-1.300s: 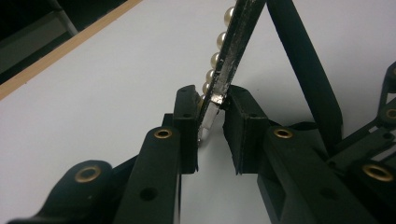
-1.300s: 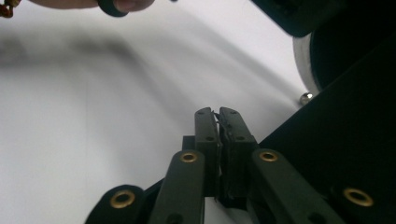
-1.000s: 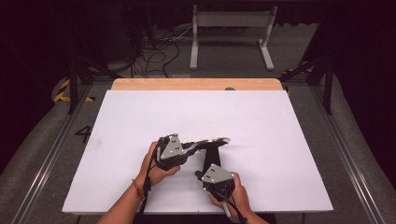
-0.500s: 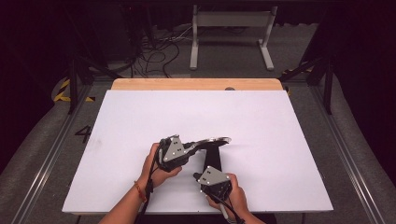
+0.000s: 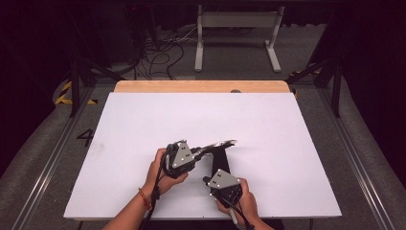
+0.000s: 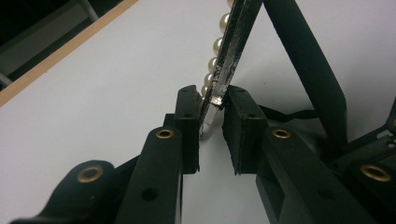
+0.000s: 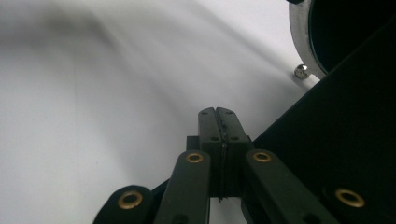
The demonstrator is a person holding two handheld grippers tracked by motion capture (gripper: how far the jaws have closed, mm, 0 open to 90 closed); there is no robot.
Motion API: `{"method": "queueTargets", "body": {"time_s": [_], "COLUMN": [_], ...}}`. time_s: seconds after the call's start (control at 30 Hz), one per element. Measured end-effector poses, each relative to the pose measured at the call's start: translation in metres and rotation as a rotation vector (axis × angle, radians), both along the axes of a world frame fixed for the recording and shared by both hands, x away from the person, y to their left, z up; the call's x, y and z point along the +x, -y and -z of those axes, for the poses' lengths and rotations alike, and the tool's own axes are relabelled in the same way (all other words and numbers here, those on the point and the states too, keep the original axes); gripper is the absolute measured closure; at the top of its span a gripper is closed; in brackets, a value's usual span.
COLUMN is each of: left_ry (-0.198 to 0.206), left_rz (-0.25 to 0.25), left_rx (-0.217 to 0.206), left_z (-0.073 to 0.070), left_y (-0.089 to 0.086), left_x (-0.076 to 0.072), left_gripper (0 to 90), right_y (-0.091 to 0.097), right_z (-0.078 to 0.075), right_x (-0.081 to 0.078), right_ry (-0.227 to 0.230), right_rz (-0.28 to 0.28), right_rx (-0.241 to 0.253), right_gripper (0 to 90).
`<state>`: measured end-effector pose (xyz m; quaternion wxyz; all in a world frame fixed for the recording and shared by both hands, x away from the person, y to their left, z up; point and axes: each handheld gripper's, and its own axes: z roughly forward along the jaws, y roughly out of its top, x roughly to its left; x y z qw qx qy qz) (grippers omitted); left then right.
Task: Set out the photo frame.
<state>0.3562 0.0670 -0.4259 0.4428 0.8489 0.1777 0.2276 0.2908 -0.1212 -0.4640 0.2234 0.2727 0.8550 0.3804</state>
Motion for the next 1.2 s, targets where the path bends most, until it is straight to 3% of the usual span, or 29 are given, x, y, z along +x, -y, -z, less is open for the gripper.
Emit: {"method": "queueTargets", "body": {"time_s": [0.07, 0.2, 0.4, 0.57, 0.63, 0.83, 0.9, 1.2], "left_ry": [0.004, 0.005, -0.014, -0.047, -0.034, -0.033, -0.013, -0.017], "left_rz": [0.002, 0.012, 0.037, 0.044, 0.035, 0.022, 0.018, 0.004], "left_rx": [0.007, -0.008, -0.007, -0.004, 0.012, -0.004, 0.022, 0.055], "left_z": [0.000, 0.002, 0.014, 0.026, 0.028, 0.029, 0.028, 0.024], "left_y": [0.000, 0.001, 0.009, 0.015, 0.016, 0.011, 0.013, 0.016], "left_x": [-0.001, -0.002, 0.006, 0.012, 0.014, 0.020, 0.019, 0.013], "left_gripper": [76.1, 75.0, 58.6, 53.5, 57.4, 77.2, 78.4, 78.4], "right_y": [0.003, 0.005, 0.008, 0.010, 0.012, 0.012, 0.013, 0.023], "right_z": [0.000, 0.000, 0.000, 0.001, 0.001, 0.001, 0.001, 0.001], "right_x": [0.000, -0.001, -0.003, -0.004, -0.004, -0.004, -0.003, 0.001], "right_ry": [-0.019, -0.003, 0.006, 0.003, -0.002, 0.001, -0.003, 0.000], "right_rz": [0.011, 0.013, 0.032, 0.027, 0.028, 0.023, 0.021, 0.032], "right_rx": [0.013, -0.001, -0.005, -0.006, -0.003, -0.005, -0.001, -0.016], "right_gripper": [90.0, 90.0, 90.0, 90.0, 90.0, 90.0, 90.0, 90.0]}}
